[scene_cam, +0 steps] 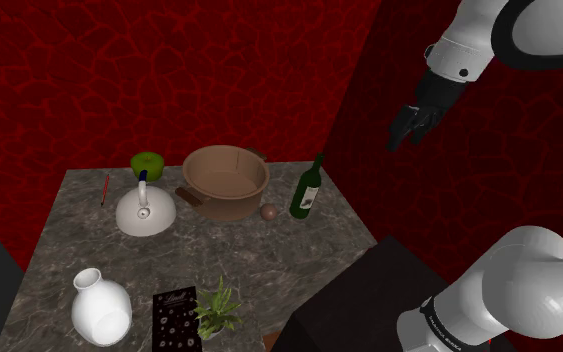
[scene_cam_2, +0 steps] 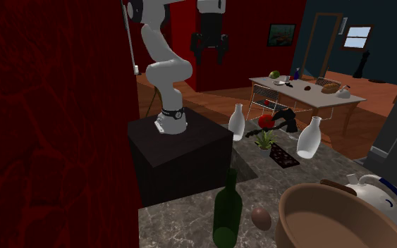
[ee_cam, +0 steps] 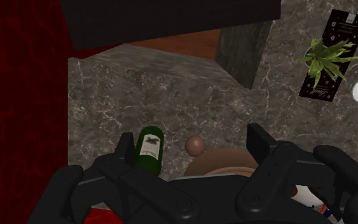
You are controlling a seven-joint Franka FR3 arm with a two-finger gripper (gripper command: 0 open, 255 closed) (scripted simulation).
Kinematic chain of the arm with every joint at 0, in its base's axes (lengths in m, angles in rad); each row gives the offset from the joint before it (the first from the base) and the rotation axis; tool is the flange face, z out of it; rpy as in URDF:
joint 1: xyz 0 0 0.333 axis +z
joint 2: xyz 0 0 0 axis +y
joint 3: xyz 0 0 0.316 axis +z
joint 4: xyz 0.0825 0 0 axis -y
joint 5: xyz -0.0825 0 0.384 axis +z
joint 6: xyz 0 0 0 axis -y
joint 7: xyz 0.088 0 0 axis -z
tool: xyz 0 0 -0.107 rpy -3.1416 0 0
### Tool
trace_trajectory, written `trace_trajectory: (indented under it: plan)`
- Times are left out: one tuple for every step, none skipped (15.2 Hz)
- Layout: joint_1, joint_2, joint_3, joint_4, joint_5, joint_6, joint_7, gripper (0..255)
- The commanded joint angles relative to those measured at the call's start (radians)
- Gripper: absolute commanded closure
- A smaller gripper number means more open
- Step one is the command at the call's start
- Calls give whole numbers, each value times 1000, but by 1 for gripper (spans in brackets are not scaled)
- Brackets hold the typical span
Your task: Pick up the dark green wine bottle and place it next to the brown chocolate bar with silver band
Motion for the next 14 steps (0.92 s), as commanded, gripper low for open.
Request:
trace_trajectory:
  plan:
    - [0, 0, 0, 0, 0, 0, 0, 0]
    - [-5, 24, -9, -9, -5, 35, -5, 0]
    - [-9, 49, -17, -16, -9, 70, -10, 0]
    - [-14, 76, -25, -21, -13, 105, -15, 0]
    - [-18, 104, -34, -26, -17, 139, -20, 0]
    - [-22, 133, -42, -28, -21, 174, -24, 0]
    - [-26, 163, -51, -30, -24, 208, -29, 0]
    - [-30, 194, -59, -29, -27, 241, -34, 0]
    - [-33, 227, -67, -28, -29, 274, -39, 0]
    - [-37, 260, -75, -25, -31, 307, -44, 0]
    - [-40, 294, -84, -20, -32, 338, -49, 0]
    - [-43, 329, -92, -14, -33, 369, -55, 0]
    - [-45, 364, -100, -6, -33, 400, -61, 0]
    - [-48, 400, -108, 2, -32, 429, -66, 0]
